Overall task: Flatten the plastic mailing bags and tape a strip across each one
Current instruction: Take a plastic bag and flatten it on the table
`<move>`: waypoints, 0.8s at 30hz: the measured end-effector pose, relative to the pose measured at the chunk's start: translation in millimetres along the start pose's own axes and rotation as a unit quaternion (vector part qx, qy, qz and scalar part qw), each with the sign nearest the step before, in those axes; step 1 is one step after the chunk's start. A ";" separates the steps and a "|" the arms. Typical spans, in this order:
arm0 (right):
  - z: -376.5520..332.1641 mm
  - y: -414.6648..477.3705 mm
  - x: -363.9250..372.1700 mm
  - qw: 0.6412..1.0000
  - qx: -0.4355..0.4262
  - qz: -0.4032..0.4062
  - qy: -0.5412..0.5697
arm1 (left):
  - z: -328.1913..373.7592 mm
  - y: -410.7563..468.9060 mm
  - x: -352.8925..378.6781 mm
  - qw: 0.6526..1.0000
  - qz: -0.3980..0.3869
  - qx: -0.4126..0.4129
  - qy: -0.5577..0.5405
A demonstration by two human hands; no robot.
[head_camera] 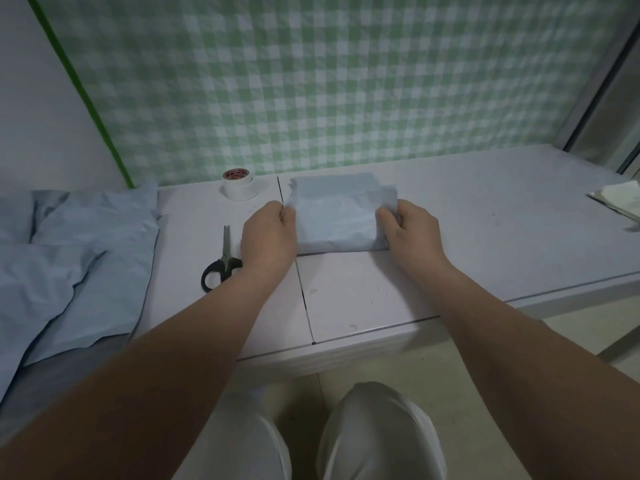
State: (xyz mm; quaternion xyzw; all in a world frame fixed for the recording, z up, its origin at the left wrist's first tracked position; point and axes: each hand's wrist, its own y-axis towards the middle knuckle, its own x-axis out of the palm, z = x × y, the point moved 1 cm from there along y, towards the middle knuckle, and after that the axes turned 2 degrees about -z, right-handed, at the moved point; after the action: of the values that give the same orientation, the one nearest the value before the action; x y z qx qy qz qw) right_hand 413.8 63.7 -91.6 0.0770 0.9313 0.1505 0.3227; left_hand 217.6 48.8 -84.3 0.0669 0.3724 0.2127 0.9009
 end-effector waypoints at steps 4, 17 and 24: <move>-0.3 -3.8 4.5 0.995 0.016 -0.001 -0.101 | -6.7 -6.6 3.7 0.997 0.008 0.017 0.070; 0.2 -24.0 1.7 0.961 0.051 0.007 -0.273 | -12.5 -16.2 5.8 0.974 -0.043 0.079 0.209; -0.7 -24.2 1.9 0.962 0.060 0.011 -0.267 | -8.6 -16.1 2.2 0.994 -0.044 0.097 0.041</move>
State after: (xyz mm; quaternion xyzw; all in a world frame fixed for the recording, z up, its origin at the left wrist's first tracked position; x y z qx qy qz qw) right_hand 410.8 41.3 -100.2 0.1436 0.8177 0.0718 0.5528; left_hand 218.4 34.9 -96.3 0.1285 0.4301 0.1383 0.8828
